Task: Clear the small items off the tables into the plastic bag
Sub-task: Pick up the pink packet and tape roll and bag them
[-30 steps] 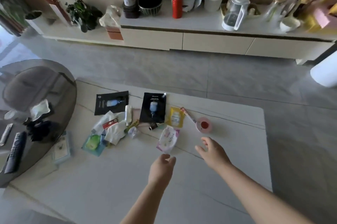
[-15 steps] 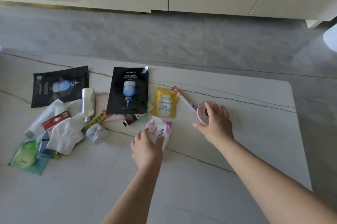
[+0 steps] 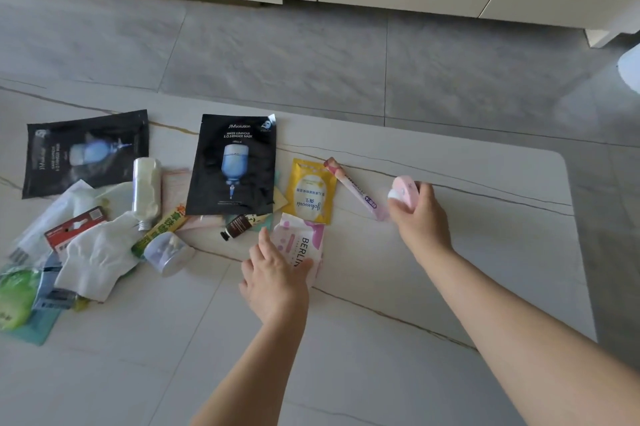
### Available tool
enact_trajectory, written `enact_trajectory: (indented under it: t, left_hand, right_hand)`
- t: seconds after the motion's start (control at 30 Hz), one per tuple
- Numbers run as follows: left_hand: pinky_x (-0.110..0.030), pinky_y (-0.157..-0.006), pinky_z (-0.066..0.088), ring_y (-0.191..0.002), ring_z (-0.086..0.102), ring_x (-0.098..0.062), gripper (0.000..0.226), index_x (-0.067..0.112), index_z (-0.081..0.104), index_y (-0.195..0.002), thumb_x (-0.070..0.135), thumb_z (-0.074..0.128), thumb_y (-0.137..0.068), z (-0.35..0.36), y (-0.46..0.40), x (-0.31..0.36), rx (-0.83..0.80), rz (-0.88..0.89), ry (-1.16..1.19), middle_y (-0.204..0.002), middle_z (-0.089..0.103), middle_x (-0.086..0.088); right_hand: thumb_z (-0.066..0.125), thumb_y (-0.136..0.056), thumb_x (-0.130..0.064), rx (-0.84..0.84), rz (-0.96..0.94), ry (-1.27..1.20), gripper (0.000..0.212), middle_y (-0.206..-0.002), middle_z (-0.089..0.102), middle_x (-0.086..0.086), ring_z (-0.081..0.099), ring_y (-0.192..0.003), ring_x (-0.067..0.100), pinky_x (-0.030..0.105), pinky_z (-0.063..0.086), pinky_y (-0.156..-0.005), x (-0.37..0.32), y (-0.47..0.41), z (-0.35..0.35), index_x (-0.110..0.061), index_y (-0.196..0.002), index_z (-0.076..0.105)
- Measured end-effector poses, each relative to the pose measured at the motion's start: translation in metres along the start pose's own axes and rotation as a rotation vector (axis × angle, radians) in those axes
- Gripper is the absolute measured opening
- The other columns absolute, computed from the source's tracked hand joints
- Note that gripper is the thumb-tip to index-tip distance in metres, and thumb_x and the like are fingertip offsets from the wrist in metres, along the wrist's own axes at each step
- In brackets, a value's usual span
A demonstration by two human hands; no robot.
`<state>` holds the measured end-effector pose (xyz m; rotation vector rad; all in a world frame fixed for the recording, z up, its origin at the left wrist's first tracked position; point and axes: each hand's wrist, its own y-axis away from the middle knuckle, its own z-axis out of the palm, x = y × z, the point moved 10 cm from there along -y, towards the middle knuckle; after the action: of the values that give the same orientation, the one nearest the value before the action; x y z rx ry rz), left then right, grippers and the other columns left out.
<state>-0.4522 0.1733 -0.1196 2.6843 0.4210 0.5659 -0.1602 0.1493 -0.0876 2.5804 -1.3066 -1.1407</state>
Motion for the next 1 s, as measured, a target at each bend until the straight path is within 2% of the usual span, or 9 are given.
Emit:
enact_trajectory:
  t: [0.13, 0.27, 0.4, 0.6, 0.63, 0.7, 0.77, 0.9, 1.0]
  left_hand:
    - [-0.038, -0.097, 0.037, -0.124, 0.041, -0.025, 0.083, 0.023, 0.025, -0.144, 0.046, 0.069, -0.078, 0.005, 0.0, -0.004, -0.064, -0.063, 0.053, -0.139, 0.043, -0.001]
    - [-0.038, -0.096, 0.036, -0.123, 0.04, -0.025, 0.078, 0.025, 0.029, -0.141, 0.046, 0.069, -0.078, 0.009, 0.0, -0.009, -0.07, -0.082, 0.093, -0.137, 0.044, 0.0]
    - [-0.039, -0.096, 0.036, -0.123, 0.039, -0.026, 0.08, 0.025, 0.026, -0.142, 0.048, 0.068, -0.078, 0.012, -0.001, -0.009, -0.07, -0.079, 0.073, -0.136, 0.043, -0.002]
    - [-0.039, -0.096, 0.037, -0.122, 0.039, -0.026, 0.079, 0.027, 0.024, -0.143, 0.05, 0.065, -0.08, 0.011, 0.0, -0.008, -0.072, -0.073, 0.042, -0.133, 0.044, -0.004]
    - [-0.039, -0.096, 0.037, -0.122, 0.039, -0.027, 0.078, 0.027, 0.024, -0.142, 0.05, 0.065, -0.08, 0.011, 0.0, -0.007, -0.072, -0.07, 0.039, -0.132, 0.044, -0.004]
    - [-0.04, -0.096, 0.037, -0.122, 0.039, -0.027, 0.078, 0.027, 0.024, -0.142, 0.05, 0.065, -0.08, 0.011, 0.0, -0.006, -0.074, -0.067, 0.035, -0.132, 0.045, -0.005]
    - [-0.04, -0.095, 0.037, -0.122, 0.039, -0.027, 0.077, 0.027, 0.024, -0.142, 0.05, 0.065, -0.08, 0.01, 0.0, -0.005, -0.079, -0.066, 0.027, -0.131, 0.045, -0.005]
    - [-0.04, -0.094, 0.038, -0.121, 0.039, -0.027, 0.076, 0.027, 0.024, -0.141, 0.049, 0.064, -0.081, 0.01, 0.001, -0.004, -0.091, -0.06, 0.025, -0.13, 0.044, -0.005]
    - [-0.04, -0.094, 0.037, -0.121, 0.04, -0.028, 0.076, 0.025, 0.026, -0.141, 0.047, 0.066, -0.08, 0.009, 0.002, -0.004, -0.084, -0.057, 0.026, -0.13, 0.046, -0.006]
  right_hand:
    - [0.063, -0.083, -0.033, -0.151, 0.009, -0.197, 0.023, -0.088, 0.063, -0.001, 0.057, -0.081, 0.02, 0.023, 0.04, -0.055, -0.023, -0.003, 0.025, -0.018, -0.097, 0.055]
    - [0.063, -0.085, -0.024, -0.312, 0.08, -0.452, 0.02, -0.089, 0.069, 0.024, 0.064, -0.064, 0.029, 0.032, 0.054, -0.063, -0.038, -0.001, 0.059, -0.01, -0.1, 0.062]
    - [0.062, -0.087, -0.03, -0.265, 0.105, -0.459, 0.017, -0.101, 0.065, 0.008, 0.062, -0.082, 0.021, 0.024, 0.048, -0.057, -0.033, -0.006, 0.06, -0.019, -0.101, 0.061]
    - [0.055, -0.092, -0.03, -0.191, 0.106, -0.456, 0.009, -0.093, 0.061, 0.003, 0.059, -0.068, 0.012, 0.015, 0.043, -0.038, -0.029, 0.002, 0.059, -0.023, -0.097, 0.056]
    - [0.054, -0.092, -0.03, -0.163, 0.103, -0.436, 0.01, -0.094, 0.061, 0.004, 0.059, -0.07, 0.015, 0.017, 0.047, -0.044, -0.029, 0.003, 0.059, -0.022, -0.096, 0.055]
    - [0.053, -0.091, -0.031, -0.14, 0.1, -0.388, 0.012, -0.098, 0.064, 0.007, 0.062, -0.081, 0.026, 0.036, 0.057, -0.065, -0.032, 0.005, 0.06, -0.02, -0.097, 0.054]
    - [0.053, -0.091, -0.029, -0.158, 0.086, -0.392, 0.013, -0.099, 0.065, 0.012, 0.064, -0.088, 0.034, 0.046, 0.054, -0.074, -0.039, 0.007, 0.065, -0.019, -0.099, 0.053]
    - [0.052, -0.091, -0.026, -0.152, 0.086, -0.408, 0.018, -0.1, 0.064, 0.013, 0.064, -0.091, 0.036, 0.044, 0.052, -0.071, -0.042, 0.006, 0.066, -0.015, -0.105, 0.053]
    - [0.052, -0.09, -0.027, -0.156, 0.118, -0.419, 0.014, -0.1, 0.063, 0.012, 0.061, -0.086, 0.033, 0.038, 0.048, -0.061, -0.032, 0.007, 0.064, -0.018, -0.101, 0.053]
